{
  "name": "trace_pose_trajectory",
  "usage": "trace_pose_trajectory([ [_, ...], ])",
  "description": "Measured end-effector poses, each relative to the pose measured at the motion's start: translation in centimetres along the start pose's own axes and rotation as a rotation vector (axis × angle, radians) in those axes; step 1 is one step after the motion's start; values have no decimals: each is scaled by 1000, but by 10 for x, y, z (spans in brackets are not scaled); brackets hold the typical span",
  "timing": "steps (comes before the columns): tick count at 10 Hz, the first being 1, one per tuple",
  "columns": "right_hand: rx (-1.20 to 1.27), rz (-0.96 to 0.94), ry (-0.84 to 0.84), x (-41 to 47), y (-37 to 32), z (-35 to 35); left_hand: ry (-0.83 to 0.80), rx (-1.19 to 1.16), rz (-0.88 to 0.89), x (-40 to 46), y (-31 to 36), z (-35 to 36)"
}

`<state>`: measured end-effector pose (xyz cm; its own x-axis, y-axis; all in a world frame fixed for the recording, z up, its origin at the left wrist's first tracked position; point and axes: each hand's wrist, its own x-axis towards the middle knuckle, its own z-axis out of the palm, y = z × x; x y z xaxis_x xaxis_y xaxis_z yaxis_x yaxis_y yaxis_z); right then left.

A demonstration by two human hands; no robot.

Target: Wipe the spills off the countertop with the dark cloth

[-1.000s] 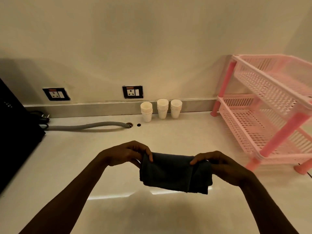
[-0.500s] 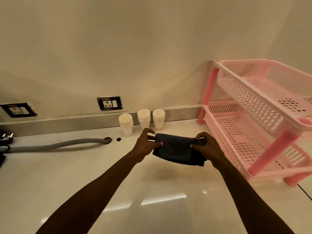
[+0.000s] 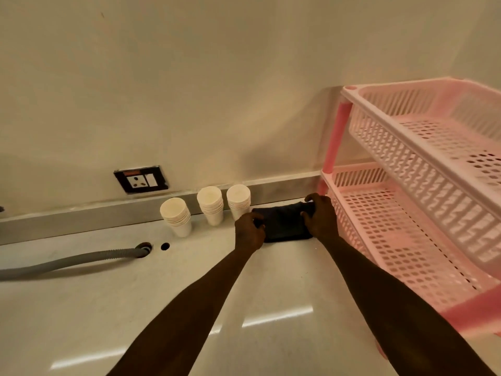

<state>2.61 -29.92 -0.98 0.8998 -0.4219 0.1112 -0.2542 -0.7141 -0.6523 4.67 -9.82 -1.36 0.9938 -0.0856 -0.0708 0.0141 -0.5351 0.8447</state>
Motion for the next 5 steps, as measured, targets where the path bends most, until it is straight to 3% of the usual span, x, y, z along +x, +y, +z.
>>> trace_pose_trajectory([
  [2, -409, -252, -35, -21, 21, 30, -143, 357, 146, -7, -24, 17],
  [3, -440, -251, -107, -35, 30, 37, -277, 497, 140, -7, -31, 19],
  [5, -384, -259, -136, -45, 9, 26, -294, 549, 187, -15, -16, 3],
])
